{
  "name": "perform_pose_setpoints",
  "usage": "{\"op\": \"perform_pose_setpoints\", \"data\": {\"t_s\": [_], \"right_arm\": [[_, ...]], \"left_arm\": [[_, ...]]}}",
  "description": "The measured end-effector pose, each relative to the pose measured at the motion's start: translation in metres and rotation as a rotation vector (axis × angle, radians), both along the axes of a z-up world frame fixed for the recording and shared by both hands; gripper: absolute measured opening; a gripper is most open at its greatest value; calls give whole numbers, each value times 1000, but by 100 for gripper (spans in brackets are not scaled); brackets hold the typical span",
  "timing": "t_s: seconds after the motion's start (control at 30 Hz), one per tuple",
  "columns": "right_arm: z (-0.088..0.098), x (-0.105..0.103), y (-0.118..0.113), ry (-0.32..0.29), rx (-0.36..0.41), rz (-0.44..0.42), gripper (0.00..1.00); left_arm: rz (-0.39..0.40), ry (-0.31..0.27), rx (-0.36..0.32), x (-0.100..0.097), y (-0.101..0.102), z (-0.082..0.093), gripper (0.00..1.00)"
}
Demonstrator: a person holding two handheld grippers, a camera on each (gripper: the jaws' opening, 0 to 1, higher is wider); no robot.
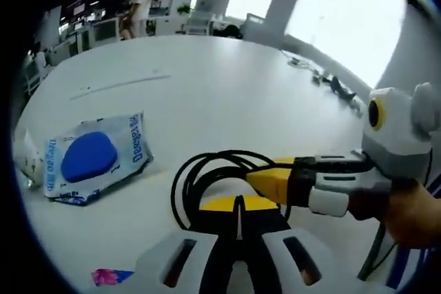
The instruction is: Arrange the tabletop items into an orderly group along one side of the table until the central work area is clear of visible clutter.
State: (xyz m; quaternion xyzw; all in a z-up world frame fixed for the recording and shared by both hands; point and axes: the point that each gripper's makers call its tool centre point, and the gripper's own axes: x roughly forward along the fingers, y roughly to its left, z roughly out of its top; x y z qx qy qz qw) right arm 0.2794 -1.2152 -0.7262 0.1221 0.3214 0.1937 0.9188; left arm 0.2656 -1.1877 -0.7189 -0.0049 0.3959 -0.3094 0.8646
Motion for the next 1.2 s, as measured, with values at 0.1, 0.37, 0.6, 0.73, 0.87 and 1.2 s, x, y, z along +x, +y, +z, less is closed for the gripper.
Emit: {"op": "perform_pose_setpoints", "data": {"t_s": [0.1,0.37,0.6,0.73,0.87,1.2], "right_arm": [[12,0,-1,-14,86,-34,1],[27,-8,-12,-52,109,-42,1],[40,-11,-5,-91,125,1,0],[44,-12,-1,-100,133,13,0],[55,-11,4,-116,173,14,0],[75,-16,9,-152,202,32,0]], "left_arm": [[-21,-36,76,-2,17,-4,0],[34,-144,97,25,36,11,36],[-18,-75,76,31,22,-15,52],[-12,-52,57,30,19,-18,51],[-27,-41,60,29,16,-25,47],[2,-42,19,26,20,-10,22]]}}
